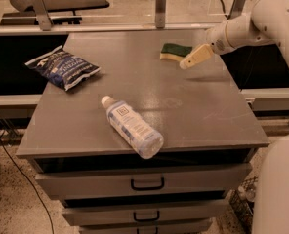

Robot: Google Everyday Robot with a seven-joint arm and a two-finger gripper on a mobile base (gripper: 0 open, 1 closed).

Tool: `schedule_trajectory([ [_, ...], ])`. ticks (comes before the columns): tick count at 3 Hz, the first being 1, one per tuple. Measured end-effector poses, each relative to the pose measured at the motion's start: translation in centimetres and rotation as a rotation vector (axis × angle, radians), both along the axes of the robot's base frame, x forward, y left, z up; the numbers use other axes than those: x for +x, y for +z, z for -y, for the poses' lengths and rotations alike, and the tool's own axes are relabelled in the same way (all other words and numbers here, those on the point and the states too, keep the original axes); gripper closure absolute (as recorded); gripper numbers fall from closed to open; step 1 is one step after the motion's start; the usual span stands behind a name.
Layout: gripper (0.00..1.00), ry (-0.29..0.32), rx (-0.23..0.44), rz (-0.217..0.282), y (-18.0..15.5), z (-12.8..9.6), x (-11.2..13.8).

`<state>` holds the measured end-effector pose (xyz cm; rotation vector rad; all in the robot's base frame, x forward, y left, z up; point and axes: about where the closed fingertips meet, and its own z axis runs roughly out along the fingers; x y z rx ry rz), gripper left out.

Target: Move sponge near blue plastic bottle

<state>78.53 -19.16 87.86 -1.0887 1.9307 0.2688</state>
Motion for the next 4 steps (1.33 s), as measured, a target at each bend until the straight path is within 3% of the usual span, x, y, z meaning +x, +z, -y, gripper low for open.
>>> schedule_trajectory([
  [1,0.0,-0.051,0.059,-0.017,-1.6,-0.2,2.6],
  [2,0.18,-0.091,0.126,-0.062,-3.1,-0.6,3.9],
  [3,0.42,-0.108,0.182,-0.096,-4.0,-1.1,4.1],
  [4,0.64,-0.094,0.208,-0.088,-2.9,-1.6,3.7],
])
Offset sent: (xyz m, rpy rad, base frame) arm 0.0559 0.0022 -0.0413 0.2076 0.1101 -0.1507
